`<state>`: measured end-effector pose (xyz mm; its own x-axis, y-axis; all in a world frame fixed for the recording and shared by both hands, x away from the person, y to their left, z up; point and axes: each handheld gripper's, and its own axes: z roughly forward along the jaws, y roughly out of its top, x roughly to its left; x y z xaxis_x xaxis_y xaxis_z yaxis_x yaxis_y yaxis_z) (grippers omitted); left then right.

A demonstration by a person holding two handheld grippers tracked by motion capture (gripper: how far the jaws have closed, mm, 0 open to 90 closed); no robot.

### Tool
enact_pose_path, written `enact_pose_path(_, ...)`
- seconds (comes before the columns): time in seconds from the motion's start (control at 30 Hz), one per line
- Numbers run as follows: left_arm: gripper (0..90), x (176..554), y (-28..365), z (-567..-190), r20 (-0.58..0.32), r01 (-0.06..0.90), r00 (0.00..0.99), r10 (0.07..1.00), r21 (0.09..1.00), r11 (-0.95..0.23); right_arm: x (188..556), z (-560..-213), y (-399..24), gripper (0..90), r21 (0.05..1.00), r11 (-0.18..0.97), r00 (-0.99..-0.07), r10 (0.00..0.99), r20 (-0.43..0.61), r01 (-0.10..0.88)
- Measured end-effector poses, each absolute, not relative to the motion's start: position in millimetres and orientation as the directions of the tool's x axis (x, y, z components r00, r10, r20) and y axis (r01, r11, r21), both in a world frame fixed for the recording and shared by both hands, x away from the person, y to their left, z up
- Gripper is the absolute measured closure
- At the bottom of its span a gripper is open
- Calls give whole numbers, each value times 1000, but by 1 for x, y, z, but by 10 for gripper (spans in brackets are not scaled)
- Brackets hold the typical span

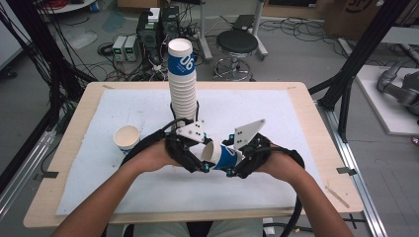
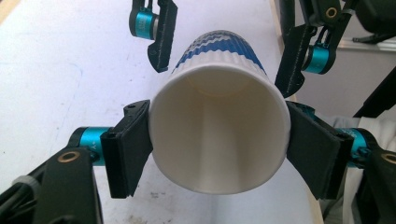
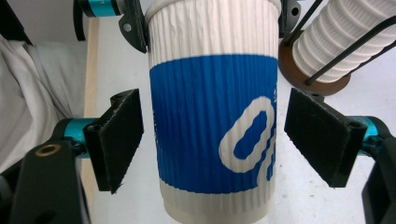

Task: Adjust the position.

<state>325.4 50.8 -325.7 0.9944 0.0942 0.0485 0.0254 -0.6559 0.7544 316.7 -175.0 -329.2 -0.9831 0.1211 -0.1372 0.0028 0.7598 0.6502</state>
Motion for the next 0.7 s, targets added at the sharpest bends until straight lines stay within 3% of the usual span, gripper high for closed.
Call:
enact_pose_path(0.2, 267, 326, 46, -329, 41, 34, 995, 93, 730, -683, 317, -337, -166, 203, 592, 805, -982, 98, -161, -17)
enact_pose_path(0.3, 267, 326, 45, -330, 38, 35, 995, 92, 730, -683, 317, -341, -161, 259, 564, 825, -983, 71, -167, -36)
enact_pose_path(0.5, 266, 325, 42, -332, 38, 34, 995, 89, 724, -689, 318, -346, -156, 286, 531, 847, -985, 61, -164, -36)
enact_pose_path(0.7, 208, 325, 42, -334, 19, 53, 995, 101, 750, -659, 318, -348, -157, 275, 530, 848, -988, 75, -134, -8)
